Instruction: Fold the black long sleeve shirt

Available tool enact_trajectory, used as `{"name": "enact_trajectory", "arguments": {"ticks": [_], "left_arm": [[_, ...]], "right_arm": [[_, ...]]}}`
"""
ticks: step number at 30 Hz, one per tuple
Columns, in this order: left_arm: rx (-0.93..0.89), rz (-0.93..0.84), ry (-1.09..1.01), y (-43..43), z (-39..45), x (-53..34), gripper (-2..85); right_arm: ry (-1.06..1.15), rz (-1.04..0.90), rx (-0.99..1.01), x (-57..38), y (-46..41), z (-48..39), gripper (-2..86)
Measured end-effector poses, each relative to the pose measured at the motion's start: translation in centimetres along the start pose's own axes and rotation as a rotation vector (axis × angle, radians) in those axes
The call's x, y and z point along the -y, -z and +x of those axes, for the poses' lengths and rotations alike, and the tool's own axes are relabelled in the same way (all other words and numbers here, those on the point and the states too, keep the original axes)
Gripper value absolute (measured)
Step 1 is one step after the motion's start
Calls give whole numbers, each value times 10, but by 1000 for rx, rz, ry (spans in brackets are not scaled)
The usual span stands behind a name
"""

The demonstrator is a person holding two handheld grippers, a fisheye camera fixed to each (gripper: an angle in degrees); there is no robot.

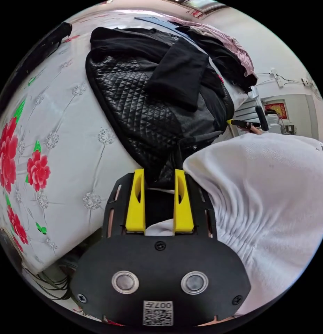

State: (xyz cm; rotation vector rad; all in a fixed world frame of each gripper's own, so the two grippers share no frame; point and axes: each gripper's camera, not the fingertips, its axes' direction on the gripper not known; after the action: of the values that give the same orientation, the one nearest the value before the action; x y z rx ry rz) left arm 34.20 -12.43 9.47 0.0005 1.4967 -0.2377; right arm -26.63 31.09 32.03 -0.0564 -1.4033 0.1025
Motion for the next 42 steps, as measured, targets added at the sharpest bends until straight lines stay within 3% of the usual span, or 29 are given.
{"name": "enact_trajectory", "arguments": {"ticks": [3, 5, 8, 11, 14, 20, 23, 26, 28, 35, 38, 42], "left_arm": [[79, 4, -23, -3, 10, 1, 100], [43, 24, 0, 1, 1, -3, 85], [-36, -88, 34, -10, -15, -18, 69], [-11, -66, 56, -9, -21, -44, 87], [-96, -24, 132, -6, -32, -51, 124], [-63, -80, 146, -24, -28, -39, 54], [-151, -64, 110, -8, -32, -37, 23], [-284, 60, 85, 35, -47, -37, 10], [-429, 237, 98, 82, -75, -37, 5], [-550, 679, 88, 213, -154, 18, 13], [-529, 789, 266, 243, -192, 78, 43], [-222, 724, 483, 245, -204, 136, 71]], "right_arm": [[56, -59, 53, 9, 10, -10, 76], [63, -76, 98, 7, 21, -11, 51], [105, -66, 124, -7, 49, -19, 23], [99, -48, 146, -24, 73, -21, 11], [62, -27, 193, -36, 92, -18, 6], [67, -48, 219, -45, 116, -27, 1], [79, -22, 270, -52, 138, -32, 0], [83, 69, 391, -54, 170, -34, 0], [110, 131, 486, -45, 198, -38, 1], [155, 353, 661, 57, 291, -57, 10], [106, 470, 642, 132, 318, -86, 31], [24, 475, 306, 206, 299, -136, 56]]}}
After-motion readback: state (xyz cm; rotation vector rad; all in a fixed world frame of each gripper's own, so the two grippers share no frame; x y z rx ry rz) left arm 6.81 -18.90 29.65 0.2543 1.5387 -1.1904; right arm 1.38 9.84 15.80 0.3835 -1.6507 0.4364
